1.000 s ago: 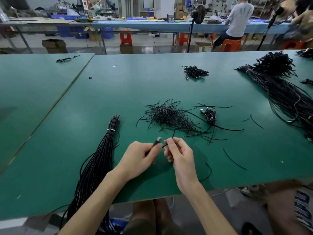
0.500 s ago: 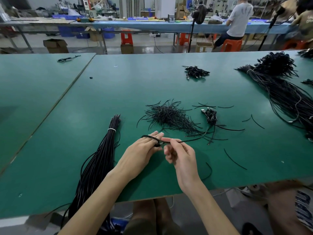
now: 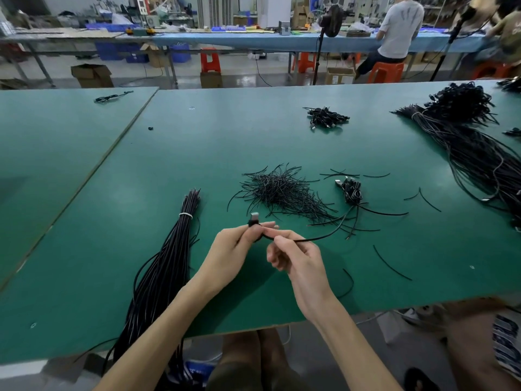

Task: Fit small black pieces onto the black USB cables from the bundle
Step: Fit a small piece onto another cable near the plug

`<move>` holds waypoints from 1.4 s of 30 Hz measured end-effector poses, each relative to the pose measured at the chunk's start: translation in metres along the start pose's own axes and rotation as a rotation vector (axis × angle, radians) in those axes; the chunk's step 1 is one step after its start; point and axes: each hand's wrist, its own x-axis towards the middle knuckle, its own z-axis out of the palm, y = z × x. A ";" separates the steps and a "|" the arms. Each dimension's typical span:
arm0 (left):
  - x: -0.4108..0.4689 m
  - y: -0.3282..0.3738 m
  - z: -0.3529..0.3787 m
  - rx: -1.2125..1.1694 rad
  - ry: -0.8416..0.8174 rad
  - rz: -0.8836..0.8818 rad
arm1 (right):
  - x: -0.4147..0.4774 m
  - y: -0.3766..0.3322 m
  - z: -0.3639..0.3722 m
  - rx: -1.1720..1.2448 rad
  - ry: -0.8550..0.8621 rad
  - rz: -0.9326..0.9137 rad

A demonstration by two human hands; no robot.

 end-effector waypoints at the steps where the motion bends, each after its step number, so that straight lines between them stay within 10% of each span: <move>1: 0.000 0.001 0.000 -0.142 -0.037 -0.045 | 0.000 0.000 0.000 -0.005 -0.008 -0.003; 6: 0.001 0.001 -0.002 -0.632 -0.092 -0.186 | 0.000 0.002 0.002 -0.049 -0.044 -0.019; 35: 0.008 0.010 -0.017 -1.537 -0.044 -0.284 | 0.002 0.002 0.002 -0.018 0.017 0.033; 42: 0.006 0.016 -0.015 -1.389 0.102 -0.259 | 0.004 0.003 0.002 -0.059 0.040 0.052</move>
